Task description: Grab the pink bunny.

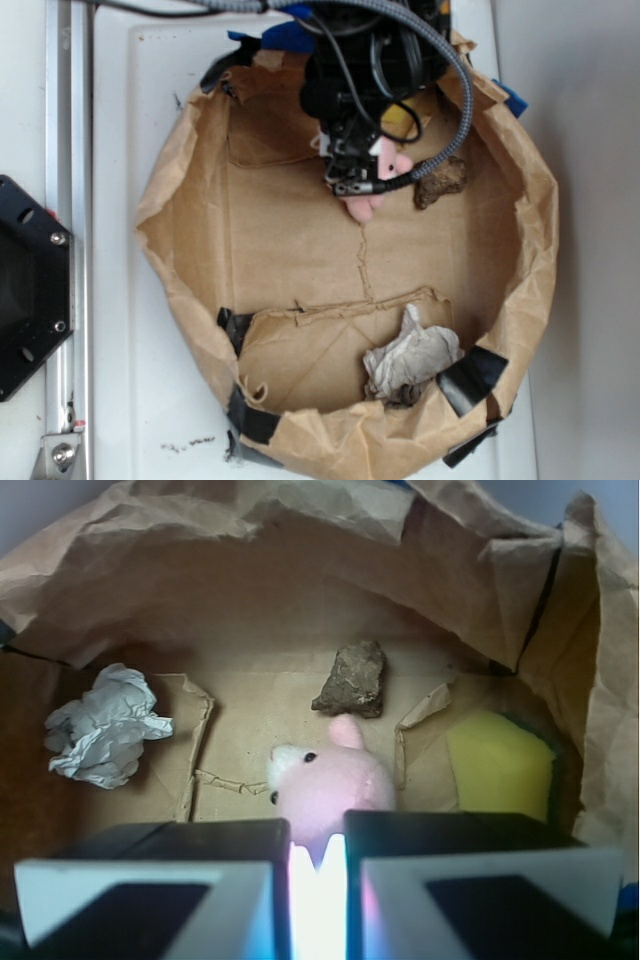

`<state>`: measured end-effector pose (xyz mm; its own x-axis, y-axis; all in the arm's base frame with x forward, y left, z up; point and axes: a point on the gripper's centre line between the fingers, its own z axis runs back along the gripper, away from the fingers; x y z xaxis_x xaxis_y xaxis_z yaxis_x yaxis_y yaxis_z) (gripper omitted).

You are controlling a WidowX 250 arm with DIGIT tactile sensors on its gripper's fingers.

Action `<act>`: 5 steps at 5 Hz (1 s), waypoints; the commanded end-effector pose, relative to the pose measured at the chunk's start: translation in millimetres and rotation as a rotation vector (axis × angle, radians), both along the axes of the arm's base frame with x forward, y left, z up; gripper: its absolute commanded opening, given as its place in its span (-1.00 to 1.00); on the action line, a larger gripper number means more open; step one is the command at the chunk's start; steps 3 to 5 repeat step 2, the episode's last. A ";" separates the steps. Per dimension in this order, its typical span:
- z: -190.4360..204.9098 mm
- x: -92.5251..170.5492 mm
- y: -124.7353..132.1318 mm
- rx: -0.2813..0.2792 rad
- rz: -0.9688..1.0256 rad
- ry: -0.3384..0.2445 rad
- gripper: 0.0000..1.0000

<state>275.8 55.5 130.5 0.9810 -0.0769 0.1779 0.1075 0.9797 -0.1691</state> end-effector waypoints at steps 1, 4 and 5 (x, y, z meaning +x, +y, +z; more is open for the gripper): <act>12.1 10.2 -11.9 0.048 -0.075 -0.029 -1.00; 10.4 11.8 -11.1 0.050 -0.089 -0.024 -1.00; 10.4 11.8 -11.1 0.050 -0.089 -0.024 -1.00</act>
